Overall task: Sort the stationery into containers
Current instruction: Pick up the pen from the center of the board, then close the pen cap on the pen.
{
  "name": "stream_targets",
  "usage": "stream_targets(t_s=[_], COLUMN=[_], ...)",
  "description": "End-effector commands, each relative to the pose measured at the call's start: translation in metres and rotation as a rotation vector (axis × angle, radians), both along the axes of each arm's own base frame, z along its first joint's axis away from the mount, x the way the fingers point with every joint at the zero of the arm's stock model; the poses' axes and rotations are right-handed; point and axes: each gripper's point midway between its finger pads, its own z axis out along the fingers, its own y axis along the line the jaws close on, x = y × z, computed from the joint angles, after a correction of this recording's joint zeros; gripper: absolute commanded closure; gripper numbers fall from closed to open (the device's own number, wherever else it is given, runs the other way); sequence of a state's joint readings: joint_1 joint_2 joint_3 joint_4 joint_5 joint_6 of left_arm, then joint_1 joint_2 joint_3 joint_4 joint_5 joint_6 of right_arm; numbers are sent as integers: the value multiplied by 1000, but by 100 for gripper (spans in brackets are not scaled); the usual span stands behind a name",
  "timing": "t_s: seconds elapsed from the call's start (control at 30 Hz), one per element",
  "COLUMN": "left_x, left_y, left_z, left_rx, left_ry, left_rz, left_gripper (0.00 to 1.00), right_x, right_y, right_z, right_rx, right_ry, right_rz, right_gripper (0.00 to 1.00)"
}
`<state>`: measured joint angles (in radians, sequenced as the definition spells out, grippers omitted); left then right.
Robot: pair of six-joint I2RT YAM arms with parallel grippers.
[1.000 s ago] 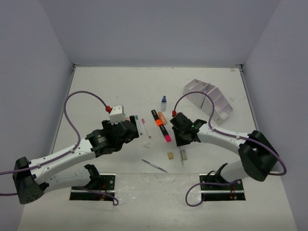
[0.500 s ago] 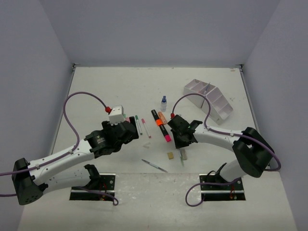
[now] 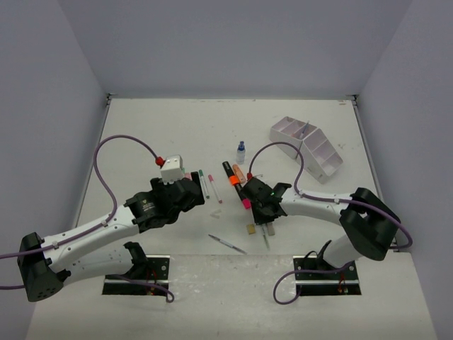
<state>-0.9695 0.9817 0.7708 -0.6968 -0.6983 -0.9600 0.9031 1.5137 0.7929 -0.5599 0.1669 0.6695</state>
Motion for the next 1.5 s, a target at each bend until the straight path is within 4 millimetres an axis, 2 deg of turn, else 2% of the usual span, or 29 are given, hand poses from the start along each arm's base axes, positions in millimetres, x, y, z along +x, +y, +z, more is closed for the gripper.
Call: stream_targets(t_s=[0.0, 0.23, 0.33, 0.37, 0.47, 0.57, 0.67, 0.77, 0.83, 0.9, 1.0, 1.17, 1.47], left_x=[6, 6, 7, 7, 7, 7, 3, -1, -5, -11, -12, -18, -31], left_y=[-7, -12, -14, -16, -24, -37, -46, -50, -51, -59, -70, -82, -93], left_z=[7, 6, 6, 5, 3, -8, -18, -35, -44, -53, -63, -80, -95], left_rx=[-39, -48, -51, -57, -85, -123, -157, -185, -239, -263, -254, -146, -84], left_ry=[-24, -19, -17, -14, 1, 62, 136, 204, 240, 277, 325, 418, 469], left_rz=[3, -9, -12, -18, -18, 6, 66, 155, 237, 256, 265, 252, 262], left_gripper=[0, 0, 0, 0, 0, 0, 2, 8, 16, 42, 80, 82, 77], right_x=[-19, -30, -31, -31, -28, -24, -19, -13, -8, -5, -3, -6, -10], right_y=[-7, -10, -12, -12, -16, -20, -22, -27, -27, -29, -33, -40, -39], right_z=[-10, -9, -8, -6, -2, 13, 39, 70, 82, 90, 92, 82, 89], right_rx=[-32, -43, -41, -42, -57, -64, -29, 24, 49, 66, 64, 43, 101], right_ry=[32, 42, 41, 37, 18, -16, -71, -148, -188, -217, -236, -226, -239], right_rz=[-32, -31, -33, -33, -44, -52, -58, -68, -72, -71, -78, -78, -69], right_gripper=[80, 79, 87, 95, 100, 100, 100, 100, 100, 100, 100, 100, 100])
